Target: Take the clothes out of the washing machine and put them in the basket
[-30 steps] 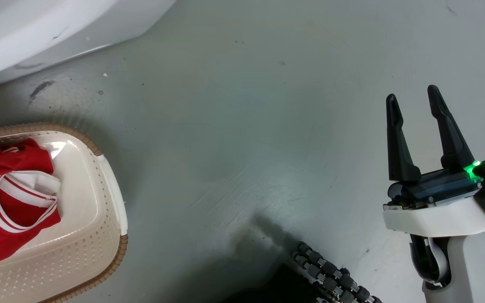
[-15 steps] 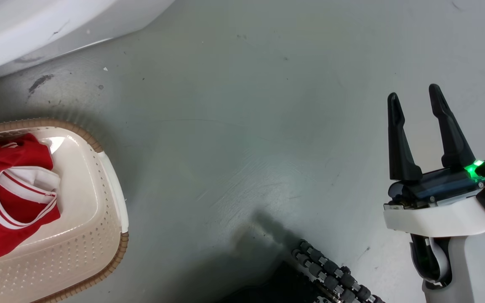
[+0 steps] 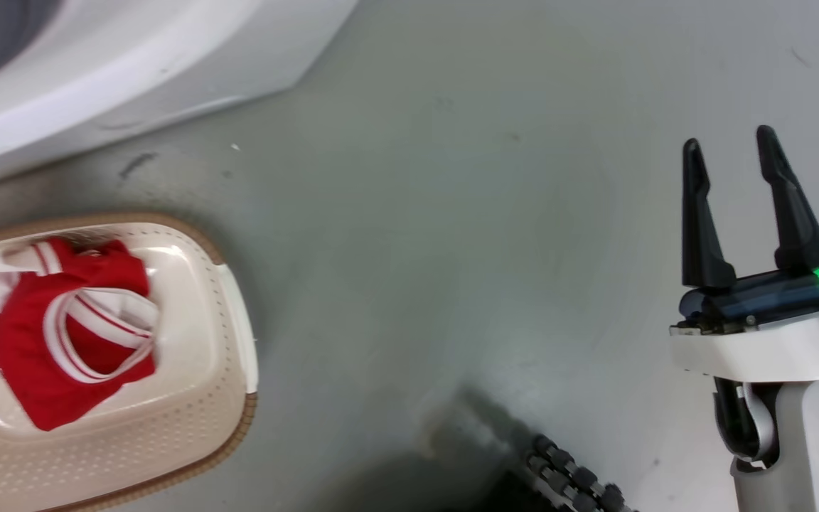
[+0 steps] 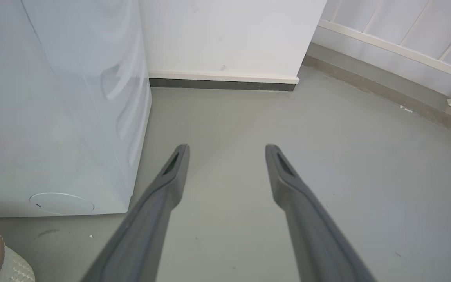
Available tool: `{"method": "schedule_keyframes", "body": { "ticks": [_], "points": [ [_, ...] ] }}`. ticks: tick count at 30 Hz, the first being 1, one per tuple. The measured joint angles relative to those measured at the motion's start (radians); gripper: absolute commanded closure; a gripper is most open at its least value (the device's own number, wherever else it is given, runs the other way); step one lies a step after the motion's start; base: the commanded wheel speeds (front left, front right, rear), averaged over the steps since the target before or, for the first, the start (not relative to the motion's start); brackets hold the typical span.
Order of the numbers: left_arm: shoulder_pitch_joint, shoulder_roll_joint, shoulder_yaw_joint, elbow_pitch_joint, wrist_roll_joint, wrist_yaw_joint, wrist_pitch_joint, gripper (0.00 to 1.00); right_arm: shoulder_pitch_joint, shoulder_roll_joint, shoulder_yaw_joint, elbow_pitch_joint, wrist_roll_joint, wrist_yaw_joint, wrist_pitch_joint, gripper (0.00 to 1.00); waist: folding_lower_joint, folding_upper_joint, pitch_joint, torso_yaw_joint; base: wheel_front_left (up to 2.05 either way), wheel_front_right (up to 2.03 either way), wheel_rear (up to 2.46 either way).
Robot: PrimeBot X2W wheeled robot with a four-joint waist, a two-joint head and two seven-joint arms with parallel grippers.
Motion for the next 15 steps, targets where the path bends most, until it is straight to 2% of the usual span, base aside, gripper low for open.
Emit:
{"method": "schedule_keyframes", "body": {
  "ticks": [4, 15],
  "points": [
    [0.074, -0.020, -0.031, 0.013, -0.048, 0.000, -0.103, 1.00, 0.000, 0.000, -0.027, 0.012, -0.020, 0.000, 0.000, 0.00, -0.0001, 0.0000, -0.056, 0.031, 0.00, 0.00, 0.00],
    [0.429, -0.113, -0.122, -0.019, -0.167, 0.000, -0.342, 1.00, 0.058, 0.000, -0.058, 0.047, -0.105, 0.000, 0.000, 0.00, -0.0001, 0.0000, -0.260, 0.124, 0.00, 0.00, 0.00]
  ]
}}
